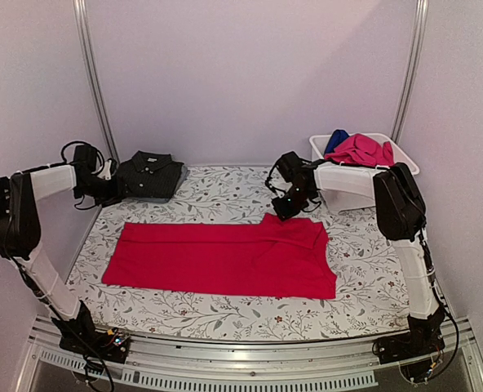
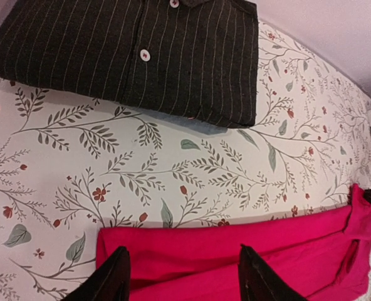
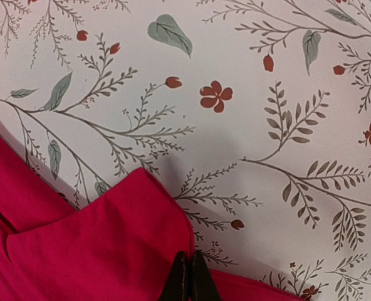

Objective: Fold and stack the mixed laundry pile
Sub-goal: Adjust the rectangle-folded T-shirt at the center of the board.

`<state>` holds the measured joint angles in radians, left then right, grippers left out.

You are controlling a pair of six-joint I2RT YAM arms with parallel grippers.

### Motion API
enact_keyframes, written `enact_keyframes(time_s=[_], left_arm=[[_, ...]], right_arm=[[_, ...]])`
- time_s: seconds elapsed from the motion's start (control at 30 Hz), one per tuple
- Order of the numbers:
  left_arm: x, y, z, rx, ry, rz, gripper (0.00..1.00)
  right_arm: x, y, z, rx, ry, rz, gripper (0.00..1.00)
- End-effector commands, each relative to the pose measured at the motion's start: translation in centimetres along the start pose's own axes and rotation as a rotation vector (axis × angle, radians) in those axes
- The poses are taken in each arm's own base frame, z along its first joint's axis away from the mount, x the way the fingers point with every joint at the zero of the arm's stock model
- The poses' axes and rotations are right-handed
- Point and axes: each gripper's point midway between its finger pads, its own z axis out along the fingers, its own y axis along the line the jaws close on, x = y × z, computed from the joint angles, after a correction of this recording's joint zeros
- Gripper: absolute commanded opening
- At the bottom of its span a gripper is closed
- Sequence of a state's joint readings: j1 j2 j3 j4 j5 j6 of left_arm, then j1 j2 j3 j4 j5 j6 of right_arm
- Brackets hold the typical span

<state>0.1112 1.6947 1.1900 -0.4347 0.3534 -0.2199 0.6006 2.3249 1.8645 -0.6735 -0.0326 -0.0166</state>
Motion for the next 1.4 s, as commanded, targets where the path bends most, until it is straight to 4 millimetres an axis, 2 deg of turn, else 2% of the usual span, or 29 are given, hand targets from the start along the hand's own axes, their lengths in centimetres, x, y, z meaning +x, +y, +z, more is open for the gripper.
enact_keyframes(time_s=[0.0, 0.17, 0.3, 0.53, 0.8, 0.93, 1.17, 1.23, 1.27, 1.3, 1.37], left_arm=[[-0.2, -0.8, -1.4, -0.001, -0.028, 0.022, 0.58], [0.0, -0.7, -1.7, -0.005, -0.034, 0.022, 0.58], [0.2, -0.7, -1.8, -0.009, -0.034, 0.032, 0.58], [0.8, -0.6, -2.0, -0.013, -0.026, 0.043, 0.58], [1.5, -0.4, -2.2, -0.017, -0.024, 0.053, 0.58], [1.7, -0.4, -2.4, -0.015, -0.027, 0.052, 0.58], [1.9, -0.4, -2.6, -0.019, -0.026, 0.054, 0.59], [2.0, -0.3, -2.6, -0.023, -0.024, 0.052, 0.59], [2.1, -0.3, -2.6, -0.024, -0.024, 0.052, 0.61], [2.1, -0.4, -2.7, -0.022, -0.025, 0.052, 0.62], [2.0, -0.6, -2.9, -0.015, -0.029, 0.051, 0.64]], right_arm=[[-2.6, 0.9, -3.6, -0.031, -0.073, -0.003, 0.00], [-2.7, 2.1, -5.6, -0.099, -0.096, 0.029, 0.00], [-0.9, 3.7, -5.9, -0.174, -0.067, 0.052, 0.00], [2.6, 8.5, -7.0, -0.291, -0.012, 0.013, 0.00], [5.1, 13.1, -8.9, -0.403, 0.015, -0.014, 0.00], [6.4, 15.2, -9.2, -0.465, 0.042, -0.007, 0.00], [7.6, 16.8, -9.3, -0.542, 0.068, 0.021, 0.00], [7.9, 17.1, -9.5, -0.563, 0.086, 0.021, 0.27], [8.1, 17.1, -9.4, -0.564, 0.096, 0.018, 0.36], [8.1, 17.2, -9.4, -0.566, 0.098, 0.010, 0.41], [7.7, 17.1, -10.1, -0.567, 0.076, -0.003, 0.43]])
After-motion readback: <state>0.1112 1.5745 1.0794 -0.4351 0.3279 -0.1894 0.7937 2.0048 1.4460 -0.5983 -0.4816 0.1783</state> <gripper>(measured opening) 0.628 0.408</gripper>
